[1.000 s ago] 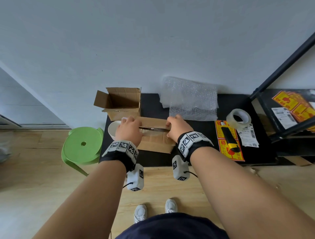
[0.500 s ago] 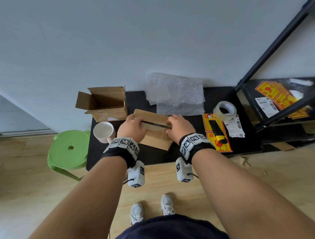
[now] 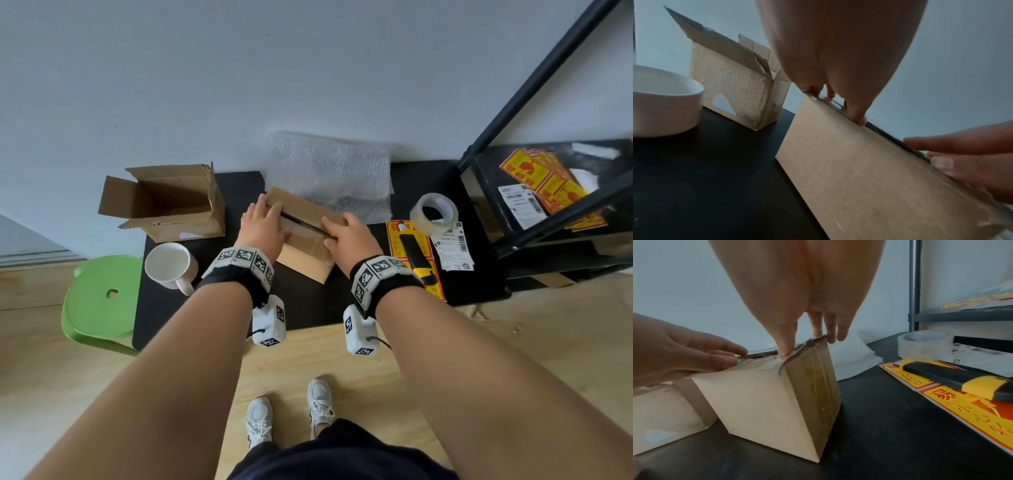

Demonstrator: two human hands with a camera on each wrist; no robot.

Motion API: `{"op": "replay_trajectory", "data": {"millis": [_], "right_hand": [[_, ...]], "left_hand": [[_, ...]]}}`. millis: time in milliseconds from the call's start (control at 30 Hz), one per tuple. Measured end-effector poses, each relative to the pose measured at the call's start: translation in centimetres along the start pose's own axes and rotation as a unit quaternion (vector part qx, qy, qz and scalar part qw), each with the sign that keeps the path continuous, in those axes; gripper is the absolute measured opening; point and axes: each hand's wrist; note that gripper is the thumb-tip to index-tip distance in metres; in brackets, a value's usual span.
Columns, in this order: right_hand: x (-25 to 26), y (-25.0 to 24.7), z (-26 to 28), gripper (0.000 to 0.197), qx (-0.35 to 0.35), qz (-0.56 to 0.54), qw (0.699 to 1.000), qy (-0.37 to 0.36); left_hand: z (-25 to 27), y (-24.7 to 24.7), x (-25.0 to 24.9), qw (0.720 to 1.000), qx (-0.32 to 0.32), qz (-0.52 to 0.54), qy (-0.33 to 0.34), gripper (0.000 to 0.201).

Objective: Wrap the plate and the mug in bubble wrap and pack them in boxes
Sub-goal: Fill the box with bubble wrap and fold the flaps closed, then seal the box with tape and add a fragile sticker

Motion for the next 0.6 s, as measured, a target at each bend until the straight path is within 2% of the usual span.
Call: {"op": "replay_trajectory", "data": {"millis": [133,267,433,500,600], "right_hand": [[-0.9,-0.6,-1.2,0.046,0.012,-0.004,1.000,-0.010],[-1.4,-0.5,-1.4,0.047,0.021,-0.033,0.999,-0.015],[-1.4,-1.1,-1.2,0.049,0.039,-0.069,0.997,-0.020],[-1.2,-1.7,-1.3,0.046,0.054,-0.073,0.996,-0.022],[-1.2,-2.8,-1.3,0.039,0.043,-0.084,0.995,-0.027]], "left_hand": [[-0.5,0.0,0.1,0.999,0.011,-0.032,0.004,0.057],[-0.2,0.8,-0.4,0.995,-0.007,-0.099,0.014,0.052],[0.0,1.1,-1.4,0.991,-0.005,-0.123,0.045,0.061],[0.1,0.7,-2.2,0.992,-0.026,-0.109,0.052,0.061],[0.1,-0.2,-3.6,0.989,-0.074,-0.113,0.063,0.051]]}}
Point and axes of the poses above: each hand's wrist, its own z-axis away from the middle knuckle, its own y-axis out of the palm, x = y × z, and after that the axes turned 11 degrees about y, right-handed
